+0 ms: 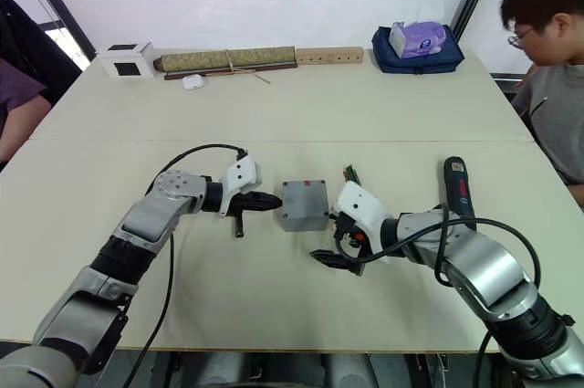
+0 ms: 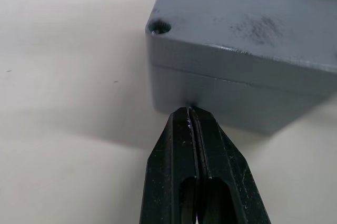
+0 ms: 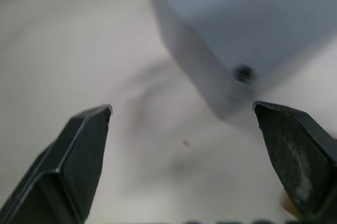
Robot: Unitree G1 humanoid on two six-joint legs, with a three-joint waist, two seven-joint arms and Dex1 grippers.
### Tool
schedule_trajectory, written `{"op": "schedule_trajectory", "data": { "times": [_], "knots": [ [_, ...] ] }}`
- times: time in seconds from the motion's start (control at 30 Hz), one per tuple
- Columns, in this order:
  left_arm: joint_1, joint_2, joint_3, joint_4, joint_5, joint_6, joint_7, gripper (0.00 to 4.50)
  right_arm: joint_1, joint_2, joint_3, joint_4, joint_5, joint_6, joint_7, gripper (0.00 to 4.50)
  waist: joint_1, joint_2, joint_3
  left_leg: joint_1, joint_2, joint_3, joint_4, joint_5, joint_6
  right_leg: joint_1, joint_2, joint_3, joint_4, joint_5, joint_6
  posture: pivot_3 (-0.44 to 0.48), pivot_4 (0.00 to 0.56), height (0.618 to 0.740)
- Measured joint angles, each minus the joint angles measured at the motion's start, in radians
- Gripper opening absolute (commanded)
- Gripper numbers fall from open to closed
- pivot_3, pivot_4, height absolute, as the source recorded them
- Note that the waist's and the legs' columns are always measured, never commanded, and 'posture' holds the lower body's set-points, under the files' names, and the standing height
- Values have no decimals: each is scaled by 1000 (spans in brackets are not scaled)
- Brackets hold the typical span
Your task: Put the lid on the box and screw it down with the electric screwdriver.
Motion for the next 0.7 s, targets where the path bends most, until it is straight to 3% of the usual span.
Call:
{"op": "schedule_trajectory", "data": {
  "times": [0.27, 0.5, 0.7],
  "knots": [
    [-79, -30, 5, 108, 10, -83, 31, 0, 28, 27, -12, -81, 46, 48, -25, 4469, -6, 0, 0, 0, 0, 0, 0, 0, 0, 0, 1, 0, 0, 0, 0, 0, 150, 740],
    [-31, 74, 13, 122, 35, -107, 5, 0, 33, -47, -116, -82, 49, 53, -11, 4469, -4, 0, 0, 0, 0, 0, 0, 0, 0, 0, 0, 0, 0, 0, 0, 0, 150, 740],
    [85, 115, 14, -59, -23, -18, -81, 0, -13, -138, -101, 53, -43, -71, 54, 4469, -4, 0, 0, 0, 1, 1, 0, 0, 0, 0, -1, 1, 0, 0, 0, 0, 150, 740]
  ]
}}
